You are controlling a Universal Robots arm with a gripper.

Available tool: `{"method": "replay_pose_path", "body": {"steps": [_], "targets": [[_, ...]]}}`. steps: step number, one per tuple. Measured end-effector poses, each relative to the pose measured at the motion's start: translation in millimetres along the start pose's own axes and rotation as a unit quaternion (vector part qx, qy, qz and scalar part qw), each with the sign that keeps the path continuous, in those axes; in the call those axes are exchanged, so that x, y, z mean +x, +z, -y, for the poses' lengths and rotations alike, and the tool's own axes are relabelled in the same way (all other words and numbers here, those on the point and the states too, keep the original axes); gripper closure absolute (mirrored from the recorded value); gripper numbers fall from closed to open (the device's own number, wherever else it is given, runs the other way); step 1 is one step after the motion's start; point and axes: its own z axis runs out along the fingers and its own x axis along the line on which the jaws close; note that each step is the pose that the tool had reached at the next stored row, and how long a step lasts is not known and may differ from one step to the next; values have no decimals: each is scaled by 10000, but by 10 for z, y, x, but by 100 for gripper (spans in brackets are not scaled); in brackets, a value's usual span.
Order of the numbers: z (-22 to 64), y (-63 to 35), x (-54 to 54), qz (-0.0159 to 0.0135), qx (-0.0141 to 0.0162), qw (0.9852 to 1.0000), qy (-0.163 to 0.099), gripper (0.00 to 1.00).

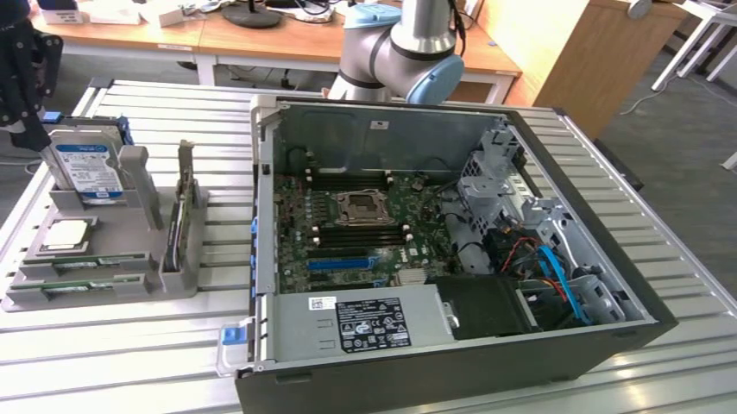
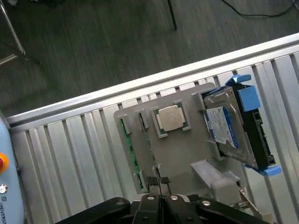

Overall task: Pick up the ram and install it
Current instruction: 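Pick up the ram and move it above insertion slot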

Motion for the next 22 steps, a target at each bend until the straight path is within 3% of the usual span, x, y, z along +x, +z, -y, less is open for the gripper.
{"method": "replay_pose_path", "body": {"steps": [5,11,17,22], "targets": [[0,2,0,-20,7,9993,-384,89],[0,4,0,-41,14,9968,-804,89],[0,5,0,-44,13,9964,-848,89],[-2,5,1,-24,110,9963,-846,89]]}}
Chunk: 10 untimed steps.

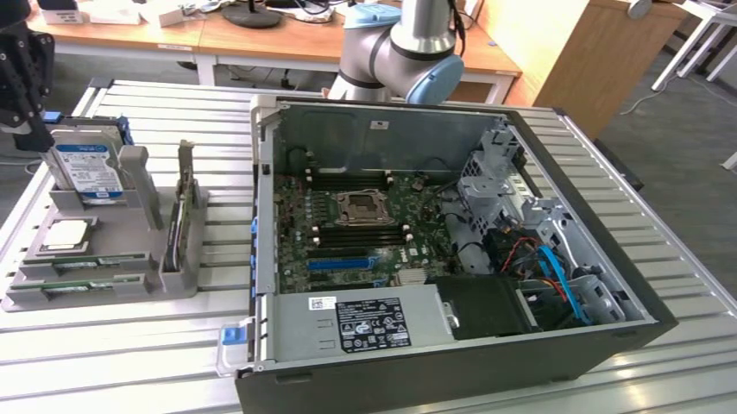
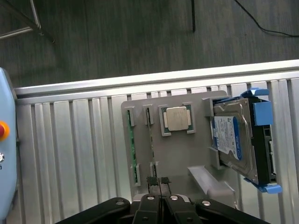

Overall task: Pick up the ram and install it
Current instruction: 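Pick up the ram and move it above insertion slot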

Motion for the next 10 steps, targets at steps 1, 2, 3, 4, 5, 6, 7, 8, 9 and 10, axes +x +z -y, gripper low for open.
{"method": "replay_pose_path", "body": {"steps": [1,2,3,4,5,6,7,8,9,10], "targets": [[1,0,0,1,6,10000,-1,89],[1,0,0,1,6,10000,0,89],[0,1,0,1,7,10000,0,89],[-1,0,0,2,14,10000,1,89],[-2,1,0,10,34,10000,2,89],[-1,1,0,13,44,10000,1,89],[-1,1,0,13,45,10000,2,89],[-1,1,0,13,45,10000,1,89],[-1,1,0,13,45,10000,1,89],[-1,1,0,13,48,10000,2,89]]}}
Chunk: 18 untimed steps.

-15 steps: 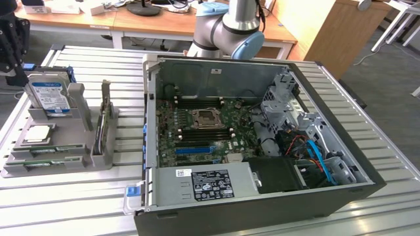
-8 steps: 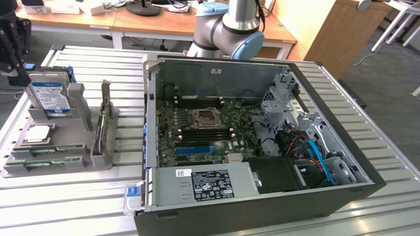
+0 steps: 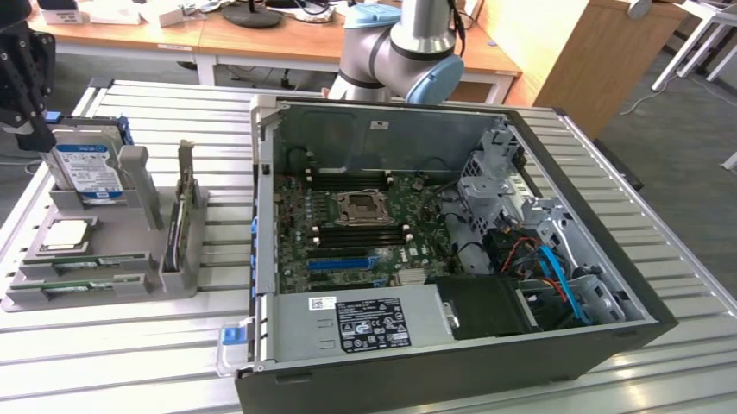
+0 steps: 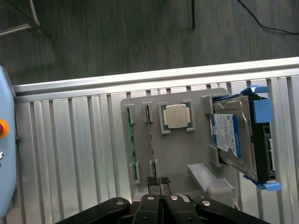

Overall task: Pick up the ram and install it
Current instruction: 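Pick up the ram and move it above insertion slot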

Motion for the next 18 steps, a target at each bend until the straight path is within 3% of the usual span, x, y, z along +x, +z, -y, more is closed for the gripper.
{"method": "replay_pose_path", "body": {"steps": [2,10,18], "targets": [[0,-1,0,2,19,10000,-15,89],[0,1,0,0,28,9997,-245,89],[0,2,0,-6,41,9975,-703,89]]}}
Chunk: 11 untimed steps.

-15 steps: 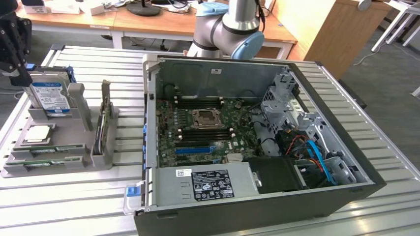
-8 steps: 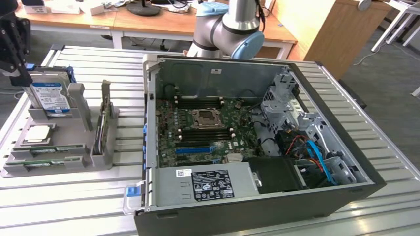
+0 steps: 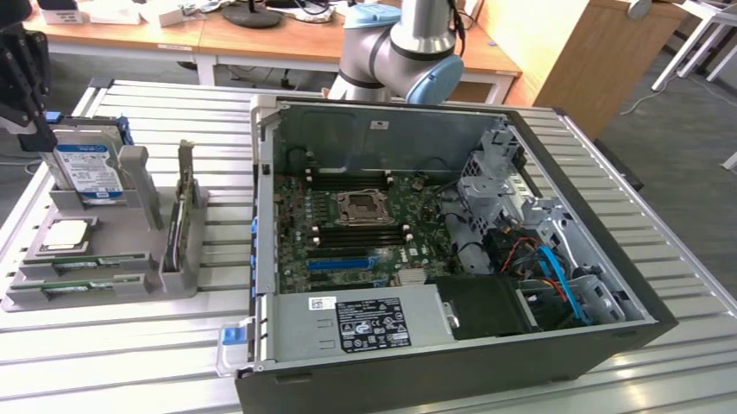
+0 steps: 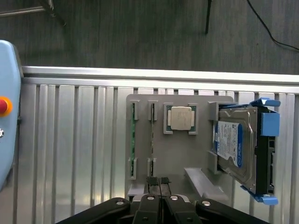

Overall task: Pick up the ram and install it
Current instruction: 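Pick up the ram and move it above insertion slot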

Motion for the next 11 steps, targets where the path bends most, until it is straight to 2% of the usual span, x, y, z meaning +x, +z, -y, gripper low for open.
{"method": "replay_pose_path", "body": {"steps": [11], "targets": [[0,-1,0,0,2,10000,-24,89]]}}
